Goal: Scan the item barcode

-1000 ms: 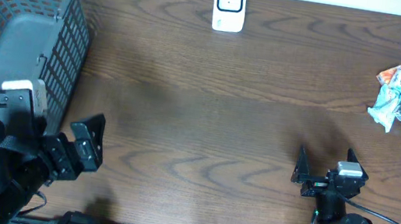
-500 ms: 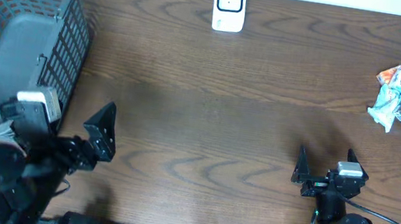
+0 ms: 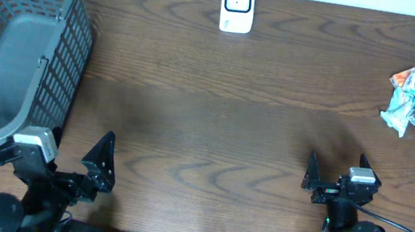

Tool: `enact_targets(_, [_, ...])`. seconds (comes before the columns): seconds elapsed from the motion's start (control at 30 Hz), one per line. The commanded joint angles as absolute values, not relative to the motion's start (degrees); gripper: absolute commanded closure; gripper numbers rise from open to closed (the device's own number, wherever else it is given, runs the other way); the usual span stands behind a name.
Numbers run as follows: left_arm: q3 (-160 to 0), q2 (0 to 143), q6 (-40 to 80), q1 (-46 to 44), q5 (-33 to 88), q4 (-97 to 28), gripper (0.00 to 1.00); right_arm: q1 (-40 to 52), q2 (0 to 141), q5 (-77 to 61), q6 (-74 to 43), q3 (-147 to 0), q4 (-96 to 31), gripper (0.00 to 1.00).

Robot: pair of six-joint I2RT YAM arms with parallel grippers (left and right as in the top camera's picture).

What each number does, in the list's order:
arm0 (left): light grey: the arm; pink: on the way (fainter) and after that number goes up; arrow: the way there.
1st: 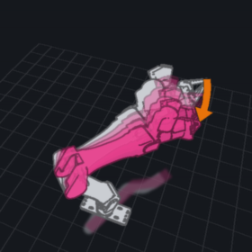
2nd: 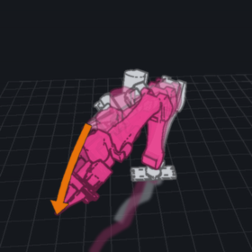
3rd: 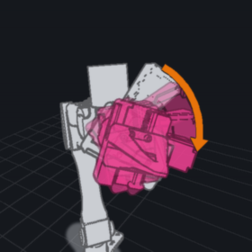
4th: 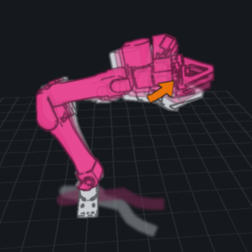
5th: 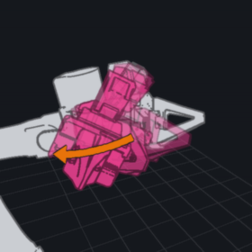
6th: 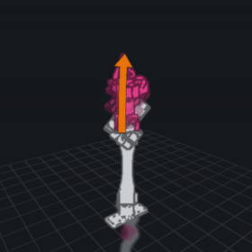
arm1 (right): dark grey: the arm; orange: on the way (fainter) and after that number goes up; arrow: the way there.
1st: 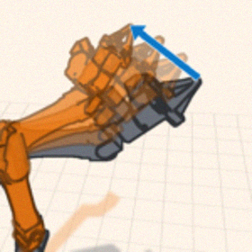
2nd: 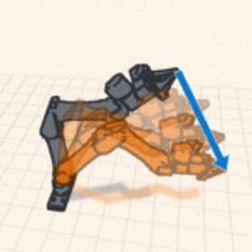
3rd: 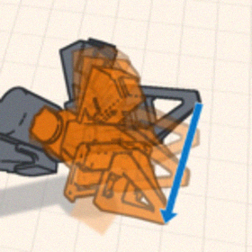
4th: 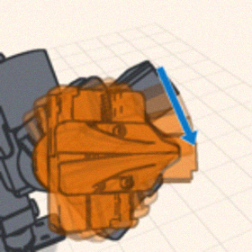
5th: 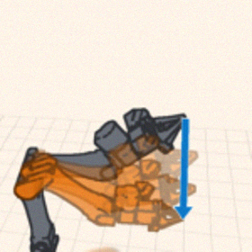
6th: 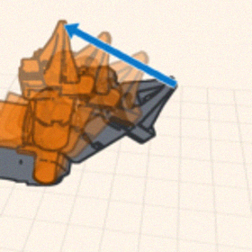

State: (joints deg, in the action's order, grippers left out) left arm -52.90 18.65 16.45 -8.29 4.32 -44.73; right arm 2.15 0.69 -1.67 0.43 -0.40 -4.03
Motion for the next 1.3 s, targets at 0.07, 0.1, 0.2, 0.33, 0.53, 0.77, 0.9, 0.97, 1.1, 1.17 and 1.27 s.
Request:
enact_targets(0.07, [-49.3,16.3,15.3,-8.0,0.4,-43.9,0.02,1.9,0.3,-1.8,-0.4,-0.4,-4.3,0.01])
enact_targets(0.1, [-47.8,15.3,14.6,-8.0,0.4,-41.9,0.02,1.9,0.3,-1.8,-0.4,-0.4,-4.3,0.01])
enact_targets(0.2, [-44.6,13.5,13.1,-8.0,0.4,-37.3,0.02,1.9,0.3,-1.8,-0.4,-0.4,-4.3,0.01])
enact_targets(0.33, [-39.4,10.7,12.3,-8.0,0.4,-30.7,0.02,1.9,0.3,-1.8,-0.4,-0.4,-4.3,0.01])
enact_targets(0.53, [-31.5,7.4,12.3,-7.1,0.4,-20.6,0.02,1.9,0.3,-1.8,-0.4,-0.4,-4.3,0.01])
enact_targets(0.77, [-23.0,3.3,12.3,-6.2,0.3,-11.7,0.03,1.9,0.3,-1.8,-0.4,-0.4,-4.3,0.01])
enact_targets(0.9, [-19.4,1.1,12.3,-5.3,0.3,-8.7,0.03,1.9,0.3,-1.8,-0.4,-0.4,-4.3,0.01])
enact_targets(0.97, [-17.9,0.1,12.3,-5.0,0.3,-7.2,0.02,1.9,0.3,-1.8,-0.4,-0.4,-4.3,0.01])
enact_targets(1.1, [-15.6,0.1,12.3,-4.4,0.3,-4.4,0.02,1.9,0.3,-1.8,-0.4,-0.4,-4.3,0.01])
enact_targets(1.17, [-14.9,0.1,12.3,-4.4,0.1,-3.9,0.02,1.9,0.3,-1.8,-0.4,-0.4,-4.3,0.01])
enact_targets(1.27, [-13.1,0.1,12.4,-4.4,-0.7,-2.0,0.02,1.9,0.3,-1.8,-0.4,-0.4,-4.3,0.01])
